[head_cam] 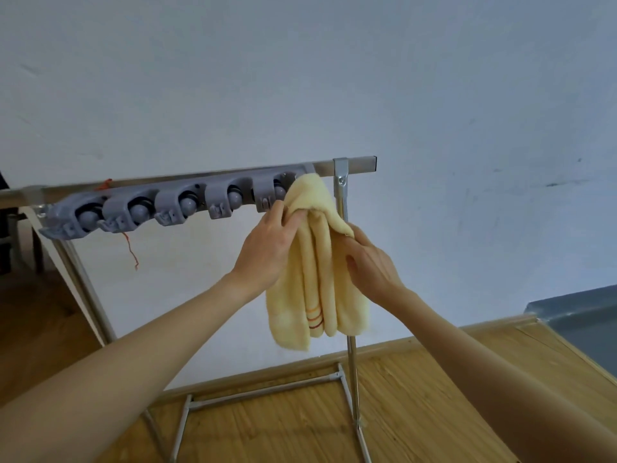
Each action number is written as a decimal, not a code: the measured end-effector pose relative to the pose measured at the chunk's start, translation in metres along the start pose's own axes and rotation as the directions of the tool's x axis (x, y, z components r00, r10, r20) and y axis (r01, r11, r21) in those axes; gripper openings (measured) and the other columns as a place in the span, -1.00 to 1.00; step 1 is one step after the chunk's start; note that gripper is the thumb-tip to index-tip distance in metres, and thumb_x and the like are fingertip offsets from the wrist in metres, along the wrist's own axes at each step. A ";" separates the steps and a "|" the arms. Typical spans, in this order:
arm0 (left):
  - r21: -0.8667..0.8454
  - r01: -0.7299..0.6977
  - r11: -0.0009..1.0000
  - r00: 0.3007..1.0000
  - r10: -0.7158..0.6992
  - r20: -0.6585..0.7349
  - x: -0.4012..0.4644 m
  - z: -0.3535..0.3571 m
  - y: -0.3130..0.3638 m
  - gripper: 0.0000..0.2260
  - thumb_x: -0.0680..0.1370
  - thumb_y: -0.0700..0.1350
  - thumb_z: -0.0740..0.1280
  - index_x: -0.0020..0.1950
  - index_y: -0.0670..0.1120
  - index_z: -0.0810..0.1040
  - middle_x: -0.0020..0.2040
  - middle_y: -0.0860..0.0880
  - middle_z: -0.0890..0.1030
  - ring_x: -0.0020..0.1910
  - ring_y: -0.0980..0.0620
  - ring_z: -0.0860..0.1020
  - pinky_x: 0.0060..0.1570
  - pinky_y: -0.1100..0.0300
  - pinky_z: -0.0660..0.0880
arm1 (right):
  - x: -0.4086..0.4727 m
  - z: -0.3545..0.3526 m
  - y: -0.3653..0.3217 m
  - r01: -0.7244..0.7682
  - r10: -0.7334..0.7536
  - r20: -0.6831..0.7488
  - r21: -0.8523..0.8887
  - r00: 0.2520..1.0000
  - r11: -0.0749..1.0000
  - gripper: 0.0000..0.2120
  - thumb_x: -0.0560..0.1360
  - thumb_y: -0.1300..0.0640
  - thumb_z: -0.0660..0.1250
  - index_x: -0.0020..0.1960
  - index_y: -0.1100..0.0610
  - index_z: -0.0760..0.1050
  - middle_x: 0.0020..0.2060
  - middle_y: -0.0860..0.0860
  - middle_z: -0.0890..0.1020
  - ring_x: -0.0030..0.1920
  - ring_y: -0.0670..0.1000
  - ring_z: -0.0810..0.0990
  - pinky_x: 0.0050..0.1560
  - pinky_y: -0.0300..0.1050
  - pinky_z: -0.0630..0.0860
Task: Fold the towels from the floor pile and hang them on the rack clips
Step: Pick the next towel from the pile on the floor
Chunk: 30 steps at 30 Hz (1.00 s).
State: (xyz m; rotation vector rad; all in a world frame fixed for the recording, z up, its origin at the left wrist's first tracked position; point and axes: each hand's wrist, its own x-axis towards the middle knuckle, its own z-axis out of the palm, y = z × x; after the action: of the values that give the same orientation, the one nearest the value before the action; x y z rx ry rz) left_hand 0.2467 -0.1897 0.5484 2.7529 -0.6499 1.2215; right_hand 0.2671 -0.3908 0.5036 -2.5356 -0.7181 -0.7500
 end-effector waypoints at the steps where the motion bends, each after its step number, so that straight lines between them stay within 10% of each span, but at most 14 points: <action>1: -0.036 -0.015 0.999 1.000 0.014 -0.014 -0.004 0.001 -0.002 -0.50 0.48 -0.36 0.19 0.40 -0.09 0.32 0.03 -0.16 0.38 -0.20 0.00 0.31 -0.35 0.06 0.48 | -0.002 0.003 0.000 0.013 -0.013 -0.013 0.017 1.000 1.000 -0.71 0.49 0.33 0.09 0.03 -0.04 0.28 0.40 -0.11 0.28 -0.24 0.11 0.48 -0.43 -0.15 0.29; 8: -0.405 0.220 0.887 0.952 -0.286 -0.109 -0.044 0.027 0.006 -0.46 0.46 -0.17 0.42 0.34 -0.07 0.23 0.05 -0.10 0.41 -0.10 0.06 0.43 -0.19 0.23 0.43 | -0.018 0.031 0.001 -0.014 0.022 -0.113 0.074 0.993 0.997 -0.43 0.52 0.26 0.14 0.42 -0.16 0.08 0.42 -0.05 0.15 -0.27 0.04 0.45 -0.38 -0.08 0.44; 13: -0.391 0.551 0.737 0.832 -0.520 0.193 -0.077 0.074 -0.002 -0.44 0.37 0.04 0.47 0.27 -0.13 0.38 0.13 -0.08 0.49 0.05 -0.03 0.48 -0.03 0.06 0.50 | -0.032 0.057 -0.002 -0.243 0.298 -0.143 0.311 0.944 0.919 -0.24 0.51 0.20 0.24 0.48 -0.16 -0.16 0.43 0.04 0.24 -0.09 0.21 0.58 -0.19 0.15 0.56; 17: -0.460 0.709 0.535 0.705 -0.563 0.431 -0.088 0.096 -0.011 -0.62 0.43 -0.01 0.47 0.18 -0.12 0.52 0.07 -0.05 0.61 -0.04 0.01 0.53 -0.10 0.16 0.41 | -0.042 0.083 0.004 -0.418 0.461 -0.039 0.359 0.887 0.834 -0.47 0.50 0.12 0.23 0.43 0.03 0.15 0.27 0.00 0.42 0.06 0.07 0.54 -0.06 0.06 0.53; 23: -0.221 0.693 0.686 0.718 -0.686 0.121 -0.102 0.113 -0.017 -0.71 0.49 -0.07 0.37 0.04 -0.24 0.43 -0.01 -0.20 0.49 -0.21 -0.17 0.49 -0.29 0.09 0.32 | -0.059 0.118 0.016 -0.432 0.444 -0.004 0.225 0.896 0.873 -0.77 0.56 0.14 0.09 0.16 0.12 0.42 0.15 0.01 0.49 -0.06 0.07 0.55 -0.16 -0.03 0.49; 30: -0.233 0.536 0.812 0.842 -0.492 0.221 -0.128 0.138 -0.003 -0.65 0.47 -0.04 0.38 0.10 -0.23 0.41 -0.03 -0.18 0.45 -0.23 -0.11 0.45 -0.32 0.11 0.34 | -0.076 0.143 0.018 -0.382 0.383 0.030 0.186 0.923 0.905 -0.84 0.52 0.23 0.12 0.07 0.19 0.40 0.01 0.00 0.47 -0.16 0.07 0.50 -0.25 -0.03 0.44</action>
State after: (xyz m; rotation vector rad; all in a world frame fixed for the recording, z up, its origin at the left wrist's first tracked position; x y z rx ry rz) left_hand 0.2676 -0.1721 0.3620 2.5336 -0.0478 0.7357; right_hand 0.2769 -0.3610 0.3435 -2.3898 -0.2550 -0.5265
